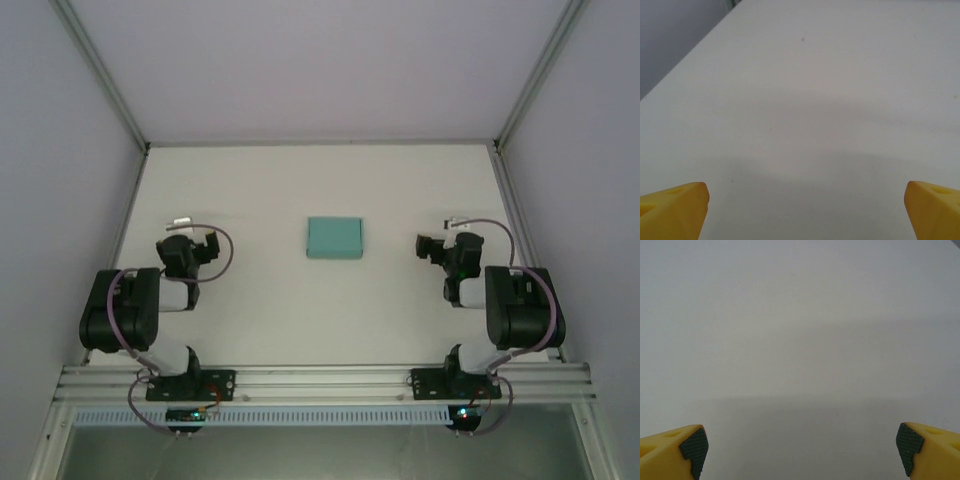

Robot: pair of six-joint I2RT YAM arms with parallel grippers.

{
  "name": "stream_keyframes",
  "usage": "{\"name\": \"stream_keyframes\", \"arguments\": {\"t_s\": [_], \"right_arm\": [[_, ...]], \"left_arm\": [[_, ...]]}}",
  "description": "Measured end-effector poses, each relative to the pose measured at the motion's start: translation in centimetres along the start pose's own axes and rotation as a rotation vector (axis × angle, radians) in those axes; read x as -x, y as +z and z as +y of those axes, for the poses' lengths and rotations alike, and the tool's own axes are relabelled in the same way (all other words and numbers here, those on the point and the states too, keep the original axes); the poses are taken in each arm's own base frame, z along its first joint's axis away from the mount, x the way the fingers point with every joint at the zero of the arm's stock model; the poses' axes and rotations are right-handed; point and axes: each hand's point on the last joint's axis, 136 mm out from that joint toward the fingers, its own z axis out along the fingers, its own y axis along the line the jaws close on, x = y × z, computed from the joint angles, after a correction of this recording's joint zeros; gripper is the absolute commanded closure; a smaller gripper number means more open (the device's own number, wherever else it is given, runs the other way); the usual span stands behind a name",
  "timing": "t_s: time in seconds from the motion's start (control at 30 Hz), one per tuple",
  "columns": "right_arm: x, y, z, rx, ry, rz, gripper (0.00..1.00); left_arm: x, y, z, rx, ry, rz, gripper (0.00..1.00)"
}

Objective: Assemble paper box

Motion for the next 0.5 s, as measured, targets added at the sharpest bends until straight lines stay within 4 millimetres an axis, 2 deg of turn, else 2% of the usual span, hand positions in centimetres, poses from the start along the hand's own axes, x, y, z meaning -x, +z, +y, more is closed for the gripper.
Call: {"name": "stream_keyframes", "arguments": {"t_s": [0.3,0.5], "right_arm": [[2.5,0.5,1.5,0.021,-0.016,-0.070,0.01],[2.5,0.5,2.0,0.035,-0.024,-0.068,0.01]], "left_arm": [[0.7,0.0,-0.3,-0.011,0.003,-0.027,0.00],[0.7,0.0,-0.3,-0.011,0.003,-0.027,0.00]]}}
